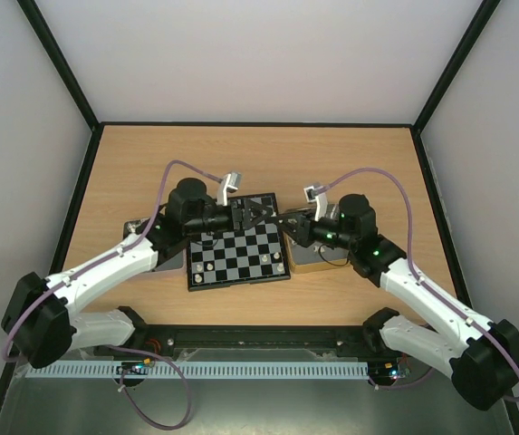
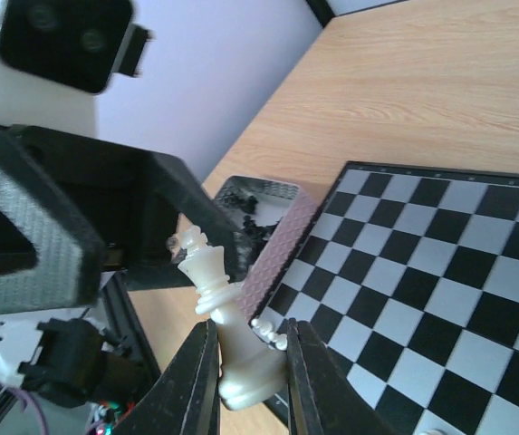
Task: Set up the chess pieces on the board
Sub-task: Place the chess piece on the chessboard.
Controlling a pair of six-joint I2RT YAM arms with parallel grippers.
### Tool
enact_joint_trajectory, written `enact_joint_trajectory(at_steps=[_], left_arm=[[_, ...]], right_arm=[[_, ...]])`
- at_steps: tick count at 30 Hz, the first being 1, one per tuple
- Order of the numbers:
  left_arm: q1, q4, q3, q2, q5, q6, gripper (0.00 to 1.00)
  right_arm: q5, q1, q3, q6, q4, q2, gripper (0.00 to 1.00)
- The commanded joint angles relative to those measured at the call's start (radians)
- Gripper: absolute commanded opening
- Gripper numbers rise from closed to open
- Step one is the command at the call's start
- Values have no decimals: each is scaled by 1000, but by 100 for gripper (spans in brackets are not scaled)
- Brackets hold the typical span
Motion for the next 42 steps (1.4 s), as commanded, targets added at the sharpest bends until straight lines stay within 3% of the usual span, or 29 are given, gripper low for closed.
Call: enact_joint_trajectory(at_steps=[1, 20, 26, 28, 33, 37, 42], left_arm=[[3, 70, 36, 24, 114, -48, 56], [5, 40, 48, 55, 110, 5, 9], [4, -33, 68, 44, 69, 74, 7], [5, -81, 76, 33, 23, 115, 7], [3, -254, 85, 0, -177, 253, 8], [-29, -389, 72, -20, -372, 338, 9], [-153, -485, 43, -37, -613, 381, 9]], right_arm=[[-123, -3, -8, -16, 57, -19, 14], [-118, -3, -2, -11, 51, 2, 14], [-74, -3, 3, -1, 43, -7, 31], [-48, -3, 3, 2, 34, -14, 39], [54, -3, -3, 10, 17, -43, 48], [218, -3, -4, 27, -9, -51, 49], [416, -3, -2, 67, -36, -35, 49]])
